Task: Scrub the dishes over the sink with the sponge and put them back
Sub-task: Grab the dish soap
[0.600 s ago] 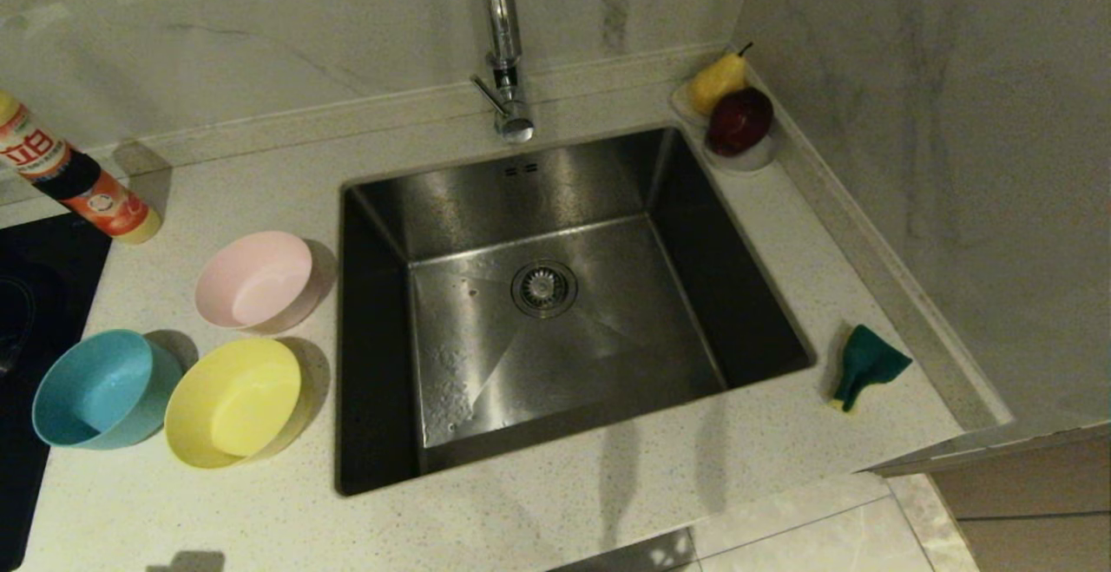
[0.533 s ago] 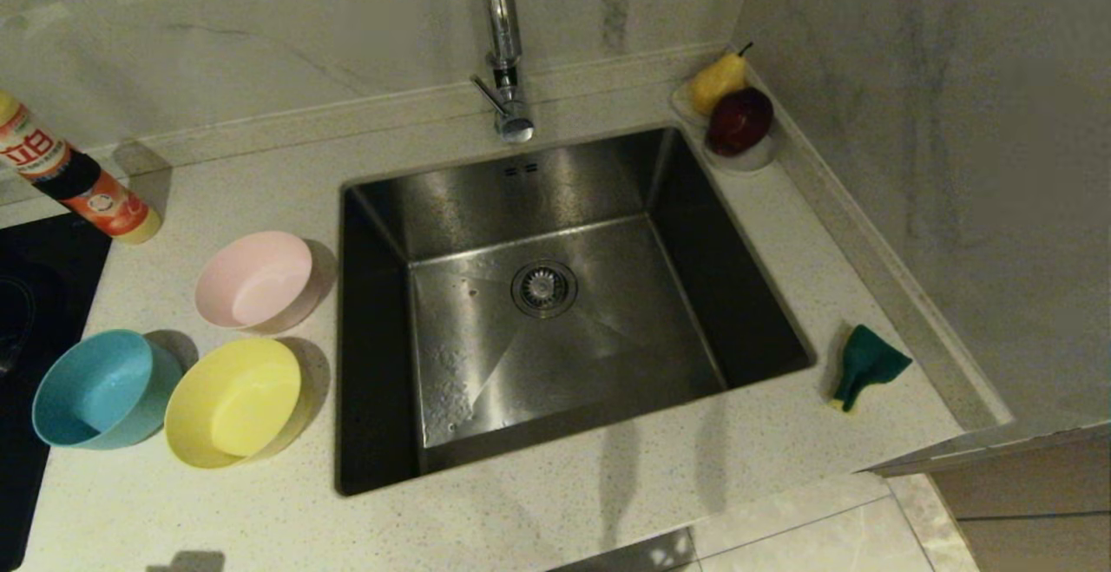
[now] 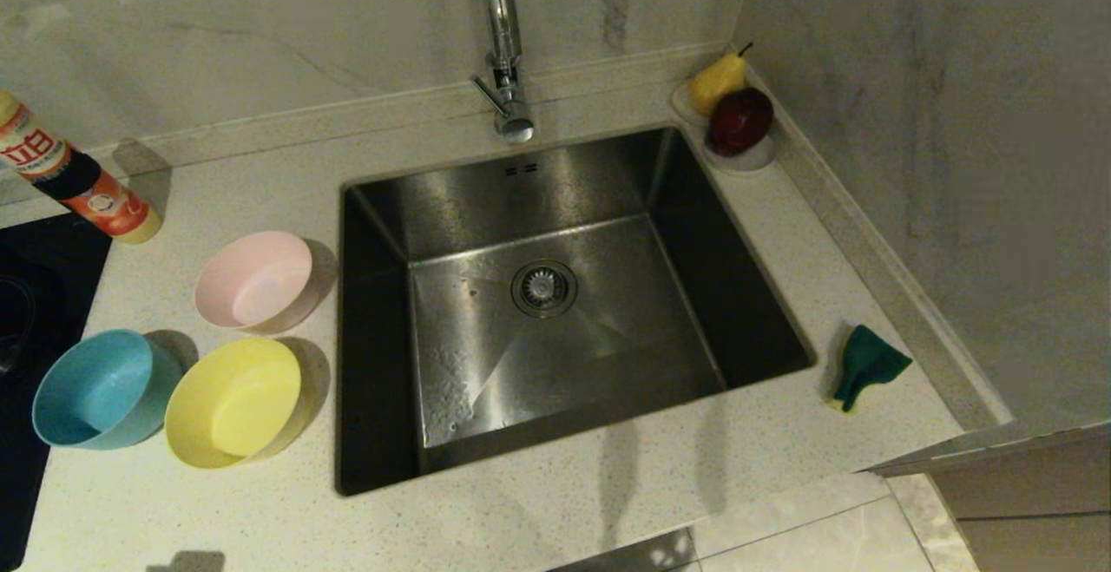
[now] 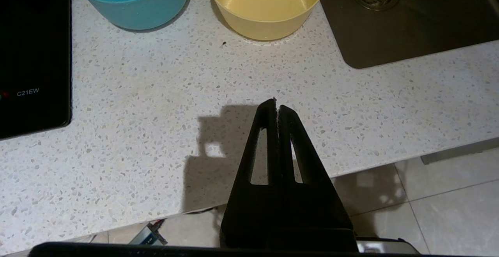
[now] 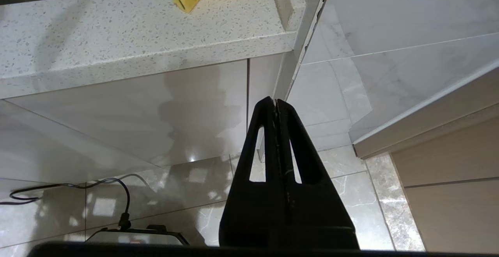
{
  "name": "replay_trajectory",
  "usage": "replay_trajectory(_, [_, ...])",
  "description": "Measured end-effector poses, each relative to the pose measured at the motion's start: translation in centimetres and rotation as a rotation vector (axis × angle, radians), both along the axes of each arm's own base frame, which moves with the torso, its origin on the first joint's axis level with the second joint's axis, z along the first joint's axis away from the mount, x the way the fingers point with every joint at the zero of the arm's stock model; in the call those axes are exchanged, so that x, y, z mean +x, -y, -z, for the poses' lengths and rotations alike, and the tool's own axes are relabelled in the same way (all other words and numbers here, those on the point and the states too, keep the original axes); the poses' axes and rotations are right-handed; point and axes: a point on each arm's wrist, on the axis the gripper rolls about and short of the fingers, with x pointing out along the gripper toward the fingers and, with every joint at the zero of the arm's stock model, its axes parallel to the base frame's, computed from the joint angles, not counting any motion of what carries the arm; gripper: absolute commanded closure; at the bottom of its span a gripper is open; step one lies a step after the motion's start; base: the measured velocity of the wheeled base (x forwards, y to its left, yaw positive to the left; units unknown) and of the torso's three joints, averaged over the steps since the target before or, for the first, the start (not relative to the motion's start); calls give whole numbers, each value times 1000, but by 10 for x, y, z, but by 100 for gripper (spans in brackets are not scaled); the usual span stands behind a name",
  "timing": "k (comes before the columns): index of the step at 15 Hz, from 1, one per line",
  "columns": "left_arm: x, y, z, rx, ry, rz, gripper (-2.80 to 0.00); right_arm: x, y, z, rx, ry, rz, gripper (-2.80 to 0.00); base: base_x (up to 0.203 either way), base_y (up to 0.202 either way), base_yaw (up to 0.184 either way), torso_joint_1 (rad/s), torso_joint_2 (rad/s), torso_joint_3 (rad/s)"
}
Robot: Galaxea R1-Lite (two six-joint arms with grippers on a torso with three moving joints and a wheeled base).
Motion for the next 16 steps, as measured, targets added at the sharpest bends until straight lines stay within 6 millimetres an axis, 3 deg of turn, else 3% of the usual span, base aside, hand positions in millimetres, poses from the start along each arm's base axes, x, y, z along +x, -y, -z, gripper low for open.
replay_trajectory(16, [0,0,0,4,-1,0,0,0,0,0,0,0,-1,0,0,0,0,0,0,0])
